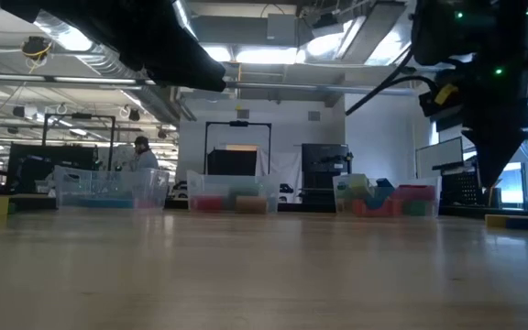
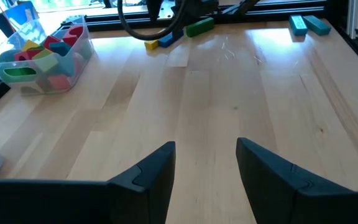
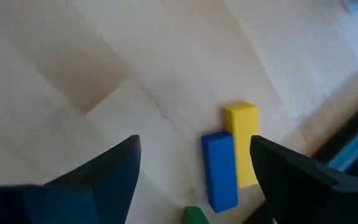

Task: Sort blocks by size
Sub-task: Put the yellow rectangular block into the left transparent bin

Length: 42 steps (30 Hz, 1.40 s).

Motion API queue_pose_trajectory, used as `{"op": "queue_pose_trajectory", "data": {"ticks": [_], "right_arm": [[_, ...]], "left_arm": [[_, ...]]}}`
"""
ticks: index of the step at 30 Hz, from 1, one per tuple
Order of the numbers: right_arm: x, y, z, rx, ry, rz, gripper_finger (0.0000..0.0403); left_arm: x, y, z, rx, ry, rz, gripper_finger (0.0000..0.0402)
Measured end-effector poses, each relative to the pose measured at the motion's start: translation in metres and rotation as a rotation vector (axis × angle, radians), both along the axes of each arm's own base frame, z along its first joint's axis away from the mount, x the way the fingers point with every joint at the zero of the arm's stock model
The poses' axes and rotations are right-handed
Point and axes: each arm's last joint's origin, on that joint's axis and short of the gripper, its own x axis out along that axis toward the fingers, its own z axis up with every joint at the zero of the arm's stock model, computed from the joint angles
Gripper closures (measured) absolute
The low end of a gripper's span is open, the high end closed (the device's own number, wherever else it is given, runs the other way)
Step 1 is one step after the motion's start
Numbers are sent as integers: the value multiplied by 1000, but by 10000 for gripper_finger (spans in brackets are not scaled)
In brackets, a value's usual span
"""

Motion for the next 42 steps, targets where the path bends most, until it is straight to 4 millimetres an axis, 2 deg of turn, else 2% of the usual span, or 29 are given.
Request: {"op": "queue_pose_trajectory", "data": {"ticks": [6,15,21,25,34,37,42], "right_arm": [[-3,-14,-2,-39,19,-141,107],[-11,-41,-39,57,-50,-331,107],[-20,-49,-53,96,-44,-369,107],[-17,-48,-51,106,-56,-338,107],[18,-30,-37,215,-317,-148,107],[21,-27,-31,209,-303,-82,107],[16,-30,-19,131,-182,-19,107]], "left_arm": [[0,0,0,2,-2,-2,236],[1,0,1,0,-11,-2,236],[1,0,1,0,-12,-3,236],[1,0,1,0,-13,-3,236],[1,0,1,0,-14,-3,236],[1,0,1,0,-14,-3,236],[1,0,1,-1,-13,-3,236]]}}
